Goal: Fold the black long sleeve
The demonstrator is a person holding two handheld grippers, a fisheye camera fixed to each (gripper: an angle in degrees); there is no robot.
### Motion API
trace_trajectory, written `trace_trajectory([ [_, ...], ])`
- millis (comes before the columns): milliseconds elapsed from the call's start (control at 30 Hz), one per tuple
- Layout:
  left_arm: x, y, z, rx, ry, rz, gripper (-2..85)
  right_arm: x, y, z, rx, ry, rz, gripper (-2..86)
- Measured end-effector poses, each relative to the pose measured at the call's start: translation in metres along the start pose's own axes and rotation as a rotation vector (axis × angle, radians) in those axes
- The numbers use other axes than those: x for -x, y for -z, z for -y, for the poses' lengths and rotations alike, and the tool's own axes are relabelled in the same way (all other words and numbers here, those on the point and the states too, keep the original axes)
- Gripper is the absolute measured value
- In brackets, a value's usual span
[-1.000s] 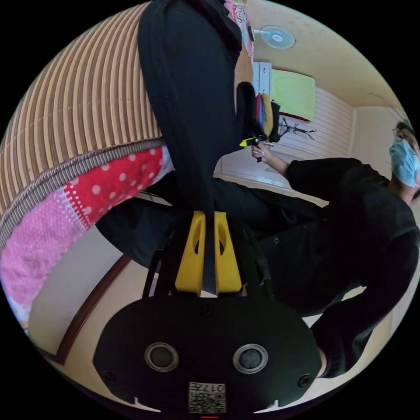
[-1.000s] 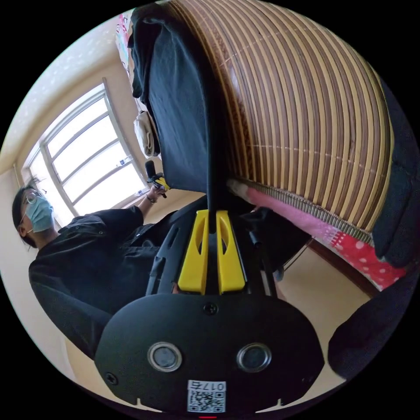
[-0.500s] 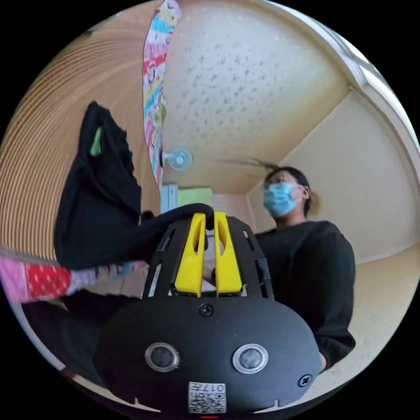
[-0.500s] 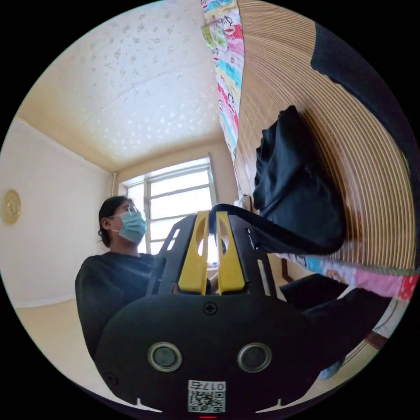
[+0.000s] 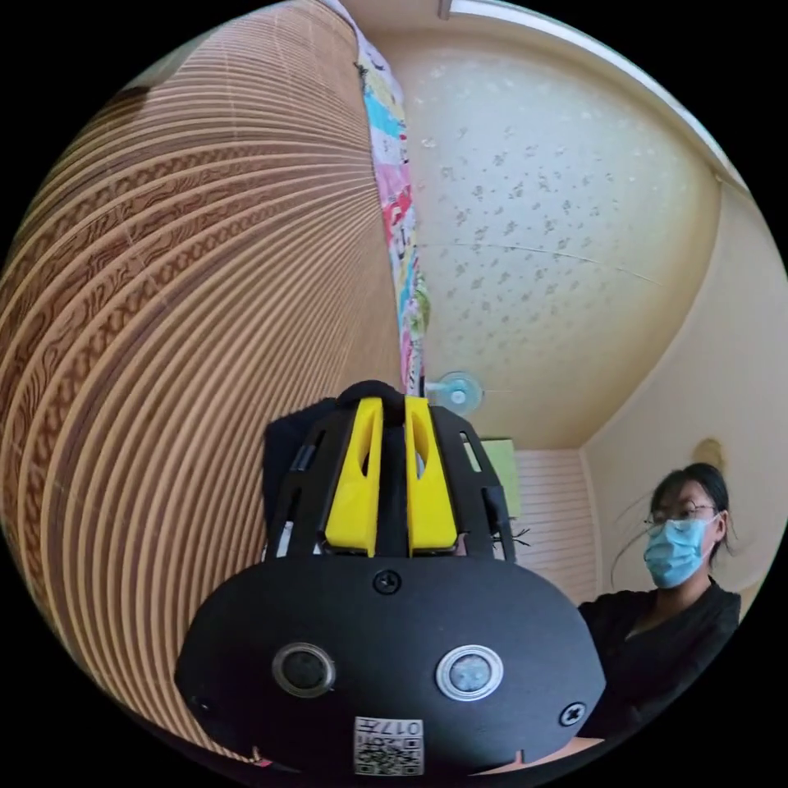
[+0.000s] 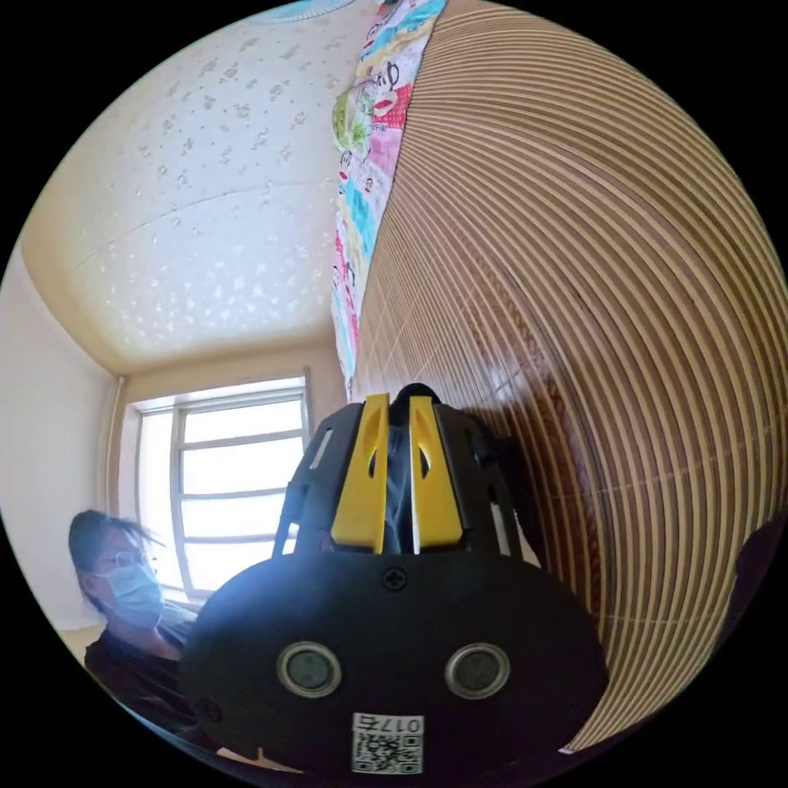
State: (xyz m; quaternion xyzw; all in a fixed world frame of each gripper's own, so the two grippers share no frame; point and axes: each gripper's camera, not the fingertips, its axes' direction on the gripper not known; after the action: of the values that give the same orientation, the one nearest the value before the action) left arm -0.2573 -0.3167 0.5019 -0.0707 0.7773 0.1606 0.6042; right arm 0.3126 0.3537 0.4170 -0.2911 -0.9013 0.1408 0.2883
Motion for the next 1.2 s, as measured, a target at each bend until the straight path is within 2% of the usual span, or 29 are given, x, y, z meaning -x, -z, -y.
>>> trace_trajectory([
  [100, -0.008, 0.021, -0.012, -0.107, -0.061, -0.022, 11.0, 0.036, 0.002, -0.014, -0.107, 0.083, -0.14, 3.8],
  [167, -0.021, 0.038, -0.027, -0.114, -0.121, 0.063, 12.1, 0.09, 0.001, -0.045, -0.171, 0.246, -0.338, 2.1],
  [200, -0.027, 0.042, -0.039, -0.069, -0.143, 0.168, 13.9, 0.102, -0.004, -0.053, -0.158, 0.287, -0.381, 1.9],
  [233, -0.029, 0.04, -0.053, 0.001, -0.147, 0.275, 15.7, 0.122, -0.02, -0.069, -0.105, 0.354, -0.452, 1.4],
  [333, -0.017, 0.024, -0.091, 0.19, -0.128, 0.39, 17.8, 0.147, -0.079, -0.11, 0.082, 0.474, -0.509, 0.8],
  [500, 0.011, 0.0, -0.13, 0.343, -0.05, 0.363, 10.9, 0.139, -0.196, -0.162, 0.375, 0.618, -0.518, 0.5],
  [567, 0.013, -0.004, -0.137, 0.345, -0.022, 0.375, 8.6, 0.114, -0.249, -0.17, 0.424, 0.636, -0.758, 0.3],
  [667, -0.018, -0.01, -0.139, 0.378, -0.057, 0.42, 7.0, 0.111, -0.259, -0.154, 0.514, 0.682, -0.717, 0.3],
  [733, -0.076, -0.029, -0.145, 0.401, -0.158, 0.429, 6.6, 0.123, -0.241, -0.138, 0.546, 0.628, -0.658, 0.3],
  [833, -0.167, -0.088, -0.177, 0.428, -0.382, 0.523, 6.6, 0.15, -0.163, -0.132, 0.442, 0.679, -0.51, 0.4],
  [967, -0.232, -0.193, -0.239, 0.48, -0.52, 0.566, 7.3, 0.143, -0.035, -0.134, 0.238, 0.53, -0.532, 0.5],
  [1067, -0.238, -0.271, -0.297, 0.553, -0.537, 0.442, 6.4, 0.118, 0.046, -0.145, 0.134, 0.413, -0.574, 0.6],
  [1133, -0.231, -0.302, -0.327, 0.671, -0.499, 0.163, 5.2, 0.096, 0.08, -0.151, 0.124, 0.326, -0.628, 0.7],
  [1200, -0.218, -0.298, -0.333, 0.651, -0.46, 0.122, 6.6, 0.075, 0.108, -0.158, 0.128, 0.249, -0.624, 0.9],
])
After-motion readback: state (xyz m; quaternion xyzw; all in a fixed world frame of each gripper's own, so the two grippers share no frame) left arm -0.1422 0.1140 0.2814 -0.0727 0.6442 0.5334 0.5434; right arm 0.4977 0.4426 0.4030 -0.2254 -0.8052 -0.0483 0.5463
